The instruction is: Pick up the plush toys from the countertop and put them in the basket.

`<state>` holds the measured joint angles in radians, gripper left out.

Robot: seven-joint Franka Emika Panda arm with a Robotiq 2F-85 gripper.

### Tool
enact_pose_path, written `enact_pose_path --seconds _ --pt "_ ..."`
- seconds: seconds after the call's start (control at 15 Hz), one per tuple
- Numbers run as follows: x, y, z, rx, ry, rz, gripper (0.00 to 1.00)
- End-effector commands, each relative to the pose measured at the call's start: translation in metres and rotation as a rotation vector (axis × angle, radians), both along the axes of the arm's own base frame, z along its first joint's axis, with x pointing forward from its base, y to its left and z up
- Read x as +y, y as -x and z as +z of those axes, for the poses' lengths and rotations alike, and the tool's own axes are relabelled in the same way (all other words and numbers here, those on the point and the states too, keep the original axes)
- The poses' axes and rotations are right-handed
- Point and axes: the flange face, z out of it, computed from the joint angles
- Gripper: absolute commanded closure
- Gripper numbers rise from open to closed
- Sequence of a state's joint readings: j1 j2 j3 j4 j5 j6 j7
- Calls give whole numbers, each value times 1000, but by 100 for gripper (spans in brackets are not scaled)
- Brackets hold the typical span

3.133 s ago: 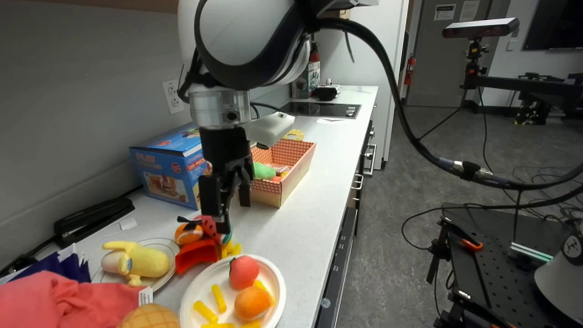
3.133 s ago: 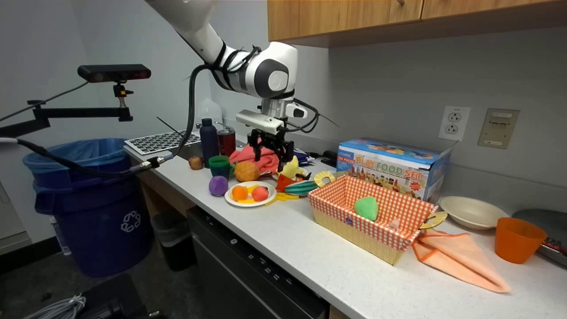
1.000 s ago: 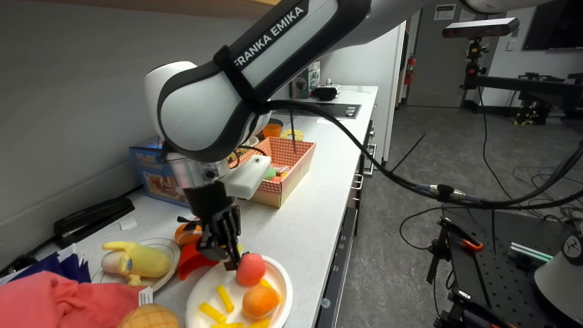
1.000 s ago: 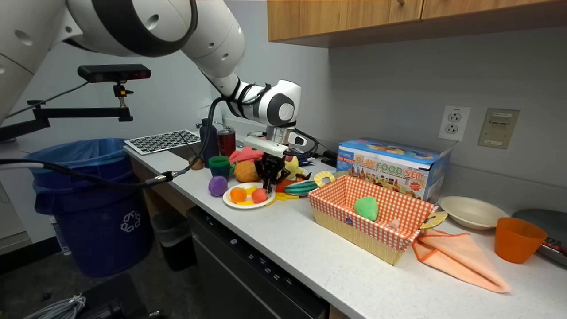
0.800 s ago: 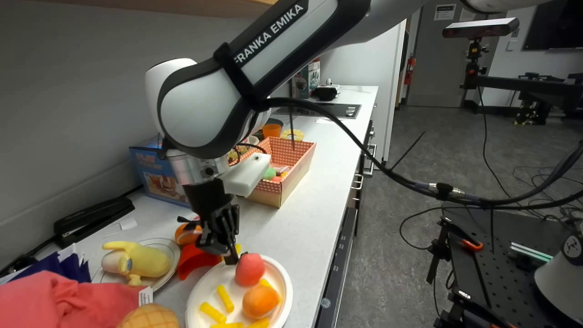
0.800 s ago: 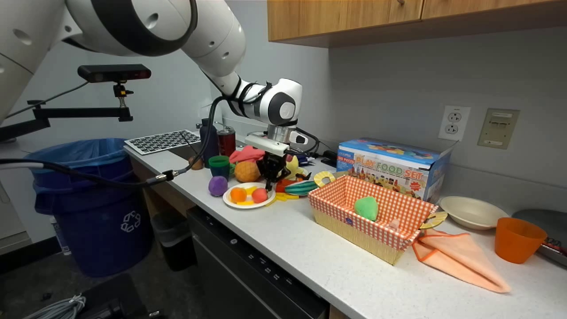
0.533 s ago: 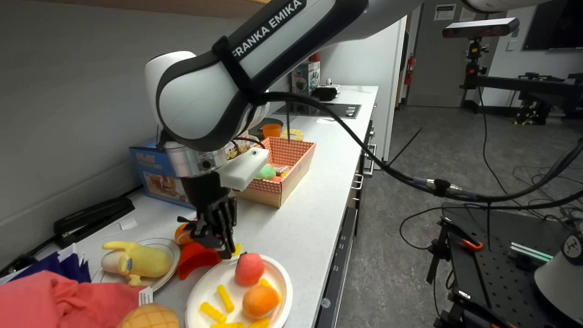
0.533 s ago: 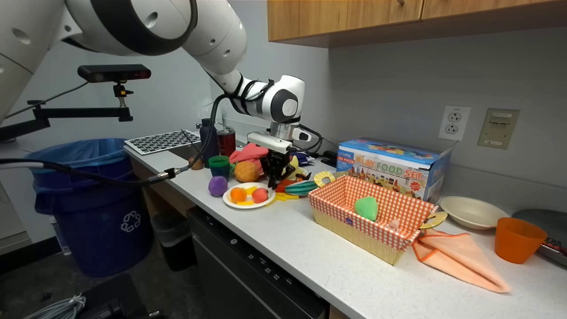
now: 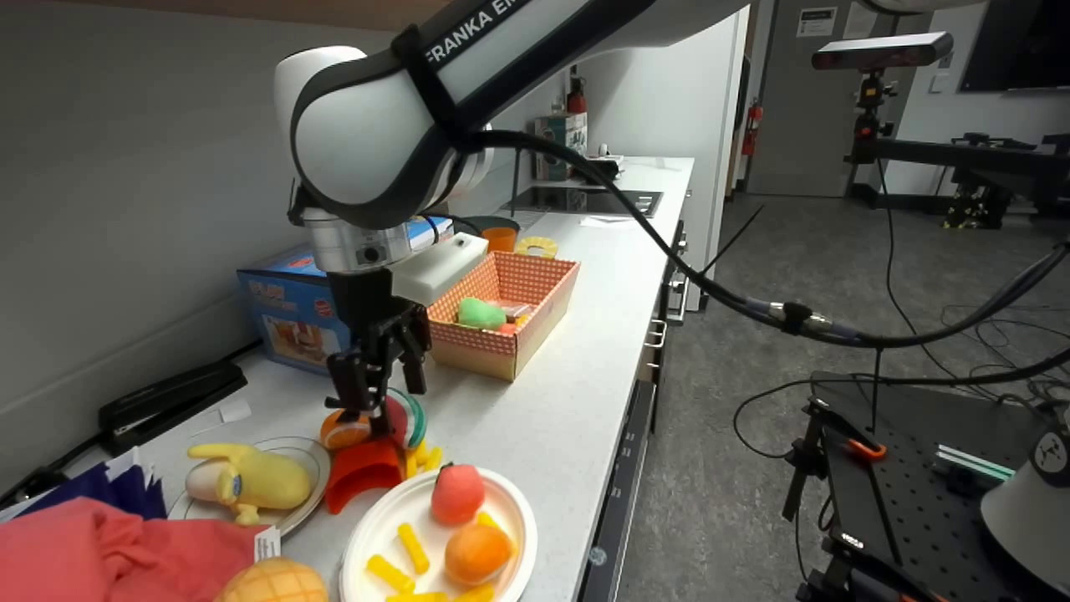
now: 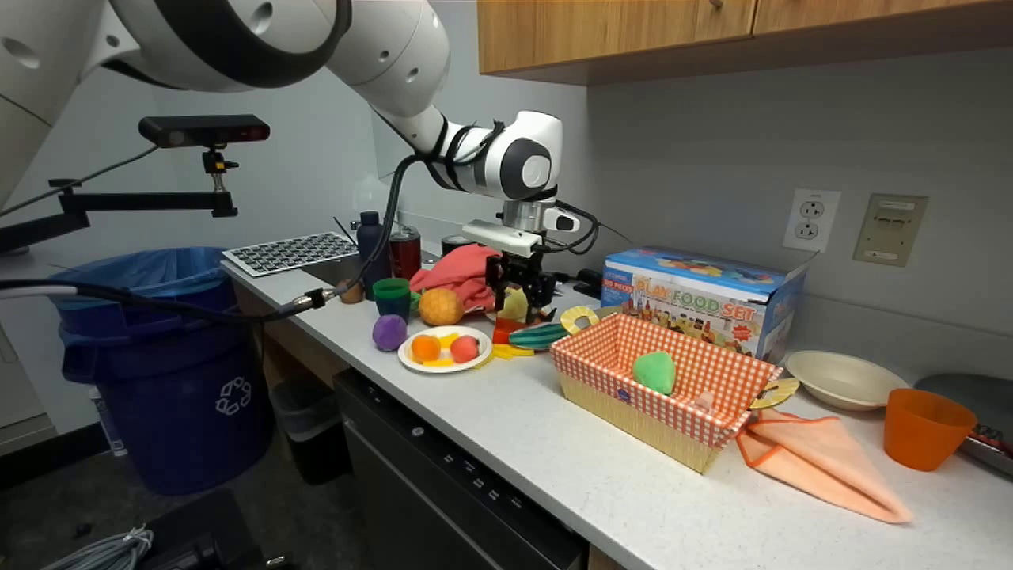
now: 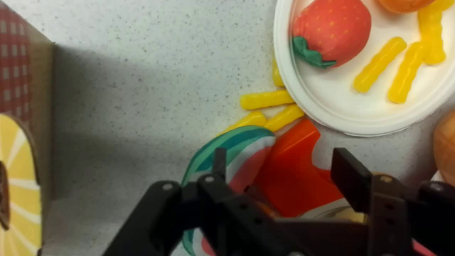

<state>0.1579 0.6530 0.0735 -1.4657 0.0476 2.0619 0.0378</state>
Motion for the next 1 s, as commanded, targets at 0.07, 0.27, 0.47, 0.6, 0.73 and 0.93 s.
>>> enact_pose_path --seconds 0.07,0.27,0.47,0.6,0.73,0.93 --pt "-19 -8 -10 6 24 -51 0" --pt "-24 -16 -20 13 19 -64 0" --pt "-21 -25 -22 3 21 -65 0" --pt "-21 -31 -20 -4 11 -72 9" --pt "-20 -36 -21 -9 7 -76 34" --pt "-18 -39 -26 -4 -6 -73 51"
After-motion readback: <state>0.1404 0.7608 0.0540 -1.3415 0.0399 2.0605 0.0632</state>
